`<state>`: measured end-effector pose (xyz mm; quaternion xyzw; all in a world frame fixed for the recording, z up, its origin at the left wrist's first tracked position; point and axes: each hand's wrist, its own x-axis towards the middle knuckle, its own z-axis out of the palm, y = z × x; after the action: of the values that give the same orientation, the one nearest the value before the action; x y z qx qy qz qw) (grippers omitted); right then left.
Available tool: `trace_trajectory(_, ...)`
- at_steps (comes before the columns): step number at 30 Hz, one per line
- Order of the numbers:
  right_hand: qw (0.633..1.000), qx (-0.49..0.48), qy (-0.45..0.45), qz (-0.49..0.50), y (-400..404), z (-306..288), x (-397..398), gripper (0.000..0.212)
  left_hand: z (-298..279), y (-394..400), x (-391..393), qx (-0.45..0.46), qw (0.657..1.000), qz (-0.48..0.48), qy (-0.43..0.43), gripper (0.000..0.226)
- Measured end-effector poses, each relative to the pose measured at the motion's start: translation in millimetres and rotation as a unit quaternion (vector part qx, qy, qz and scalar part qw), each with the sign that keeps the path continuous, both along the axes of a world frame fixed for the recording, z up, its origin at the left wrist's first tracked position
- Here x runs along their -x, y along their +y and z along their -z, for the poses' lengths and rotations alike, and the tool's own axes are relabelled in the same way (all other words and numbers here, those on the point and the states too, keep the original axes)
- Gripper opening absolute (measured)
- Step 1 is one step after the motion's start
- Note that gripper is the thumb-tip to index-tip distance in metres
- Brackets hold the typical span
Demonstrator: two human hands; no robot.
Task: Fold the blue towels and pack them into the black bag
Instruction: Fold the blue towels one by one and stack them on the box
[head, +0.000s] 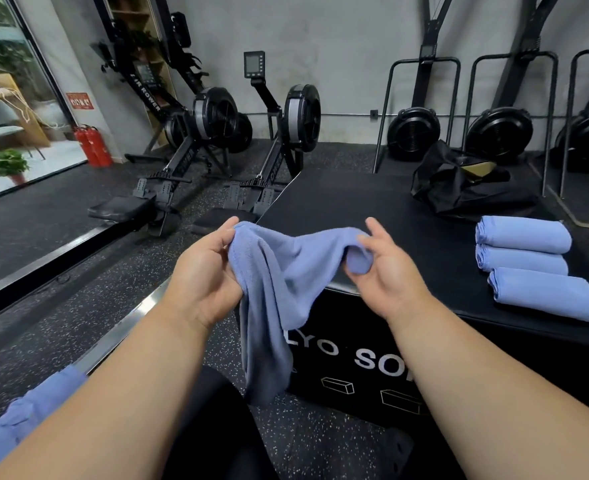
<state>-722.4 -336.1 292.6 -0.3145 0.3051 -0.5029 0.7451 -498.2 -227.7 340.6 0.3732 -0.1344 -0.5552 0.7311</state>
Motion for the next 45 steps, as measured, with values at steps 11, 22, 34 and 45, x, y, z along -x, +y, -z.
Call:
trace_trajectory(11,0.989,-0.072,-0.032,-0.128,43,-13,-24,0.056,-9,-5,14,-0.008,0.999,-0.006,-0.045,0.033)
trace_trajectory(22,0.985,0.087,0.137,-0.059,9,-13,-7,0.059,51,0,-23,-0.186,0.864,-0.076,-0.462,0.032)
trace_trajectory(34,0.981,0.113,0.155,0.003,-9,-15,24,0.059,55,-4,-24,-0.224,0.789,-0.063,-0.568,0.025)
trace_trajectory(45,0.978,0.089,0.19,-0.015,-5,-13,30,0.072,67,-10,-33,-0.128,0.952,-0.025,-0.278,0.008)
